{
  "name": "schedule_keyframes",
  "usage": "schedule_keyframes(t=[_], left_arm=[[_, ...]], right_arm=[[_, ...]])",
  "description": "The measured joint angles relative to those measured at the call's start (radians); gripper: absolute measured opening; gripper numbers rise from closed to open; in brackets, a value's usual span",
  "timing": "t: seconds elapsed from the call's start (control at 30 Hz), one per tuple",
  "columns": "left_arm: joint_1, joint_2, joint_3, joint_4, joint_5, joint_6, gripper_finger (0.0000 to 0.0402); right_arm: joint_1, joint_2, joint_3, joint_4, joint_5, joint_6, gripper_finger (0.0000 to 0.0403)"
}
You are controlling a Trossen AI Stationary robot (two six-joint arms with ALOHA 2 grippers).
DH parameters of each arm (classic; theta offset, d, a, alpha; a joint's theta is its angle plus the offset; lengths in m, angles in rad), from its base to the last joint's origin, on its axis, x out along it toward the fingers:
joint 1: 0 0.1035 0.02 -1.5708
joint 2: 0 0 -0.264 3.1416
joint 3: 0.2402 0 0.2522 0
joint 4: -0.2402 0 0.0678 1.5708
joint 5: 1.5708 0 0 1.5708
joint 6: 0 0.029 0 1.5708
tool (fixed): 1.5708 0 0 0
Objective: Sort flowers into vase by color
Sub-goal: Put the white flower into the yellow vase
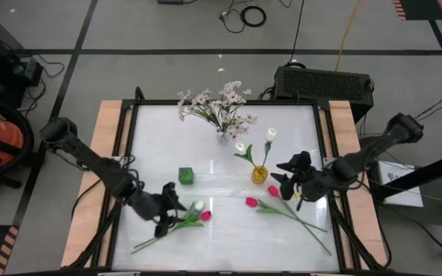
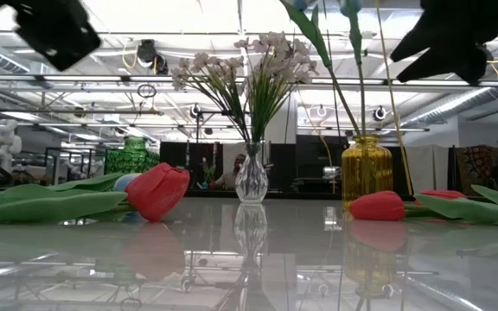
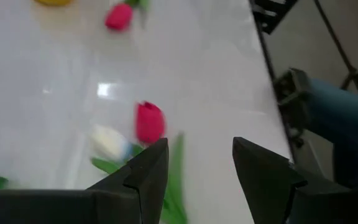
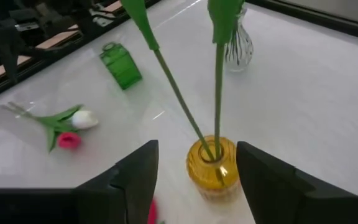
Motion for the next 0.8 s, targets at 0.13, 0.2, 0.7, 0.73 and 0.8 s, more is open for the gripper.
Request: schedule_keyframes(t=[0.13, 0.2, 0.7, 0.73, 0.8], left_arm=[[-0.082, 0.047, 0.0, -0.017, -0.019, -0.102, 0.0187], [-0.112, 0.083, 0.0, -0.033, -0.02, -0.159, 0.0187], [-0.206, 0.213, 0.0, -0.109, -0.03, -0.453, 0.0187], [-0.21, 0.213, 0.0, -0.114, -0.041, -0.465, 0.0187], [-0.216, 0.22, 0.0, -0.13, -0.063, -0.488, 0.0187]], right_arm=[[0.055, -0.039, 0.0, -0.039, 0.0, 0.021, 0.0208], [0.085, -0.045, 0.0, -0.043, 0.001, 0.031, 0.0208], [0.312, 0.068, 0.0, 0.037, 0.161, 0.193, 0.0208], [0.32, 0.082, 0.0, 0.047, 0.168, 0.193, 0.0208], [0.332, 0.107, 0.0, 0.079, 0.184, 0.194, 0.0208]])
